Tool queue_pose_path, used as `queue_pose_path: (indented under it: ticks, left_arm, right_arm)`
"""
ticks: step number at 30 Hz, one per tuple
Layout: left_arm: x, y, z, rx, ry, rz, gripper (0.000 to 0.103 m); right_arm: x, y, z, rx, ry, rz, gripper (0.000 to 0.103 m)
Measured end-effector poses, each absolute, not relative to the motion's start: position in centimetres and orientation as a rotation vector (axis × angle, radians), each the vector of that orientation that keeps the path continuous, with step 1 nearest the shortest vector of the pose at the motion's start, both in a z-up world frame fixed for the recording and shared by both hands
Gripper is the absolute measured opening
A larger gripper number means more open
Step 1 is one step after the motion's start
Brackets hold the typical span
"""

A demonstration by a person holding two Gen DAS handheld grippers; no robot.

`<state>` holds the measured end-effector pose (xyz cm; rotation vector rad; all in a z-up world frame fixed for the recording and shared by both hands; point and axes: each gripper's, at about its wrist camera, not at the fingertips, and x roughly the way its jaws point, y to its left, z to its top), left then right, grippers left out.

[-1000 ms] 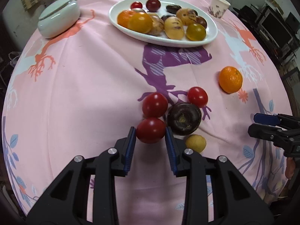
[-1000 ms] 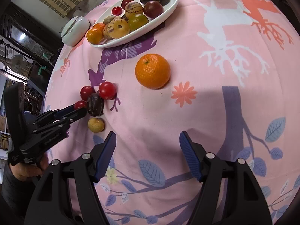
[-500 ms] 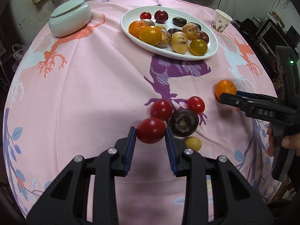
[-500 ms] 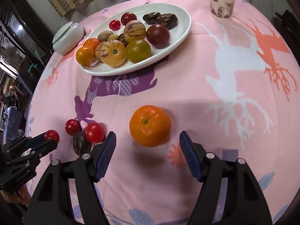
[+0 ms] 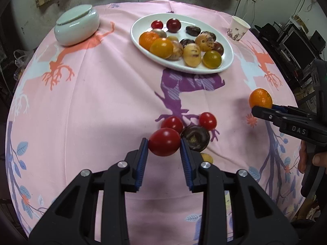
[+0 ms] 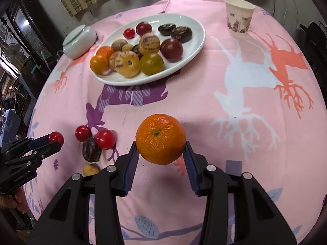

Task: Organize fruits
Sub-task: 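Carry both fruits to the white plate and open both grippers, then move both open grippers back to the fruit pile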

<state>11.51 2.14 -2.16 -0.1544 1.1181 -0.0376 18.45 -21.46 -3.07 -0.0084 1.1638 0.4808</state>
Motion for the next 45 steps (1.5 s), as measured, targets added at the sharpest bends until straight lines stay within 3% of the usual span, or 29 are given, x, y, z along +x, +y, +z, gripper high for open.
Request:
queue_pose_path:
  ticks: [22,38,43,45]
  left_arm:
    - [21.7,0.7,3.4,-0.089,0.968,-0.104,0.032]
    - [29.1,1.7,-0.9,-0.134,1.024,-0.087,0.033]
    - [29.2,2.2,-1.0,-0.178,1.017,-0.067,0.044]
    - [28.8,2.3,-0.8,-0.175,1.015,-0.058,0.044]
  right_arm:
    - [27.3,-19.5,2.4,0.098,1.023,0.544,0.044]
    - [33.7,-15.5,-1.6,0.120,1.067,0.544,0.045]
    - [34.3,-16.0,-2.1,0.187,1.096,0.504,0.049]
    - [33.9,-16.2,-1.8,0.183,1.083,0.502,0.054]
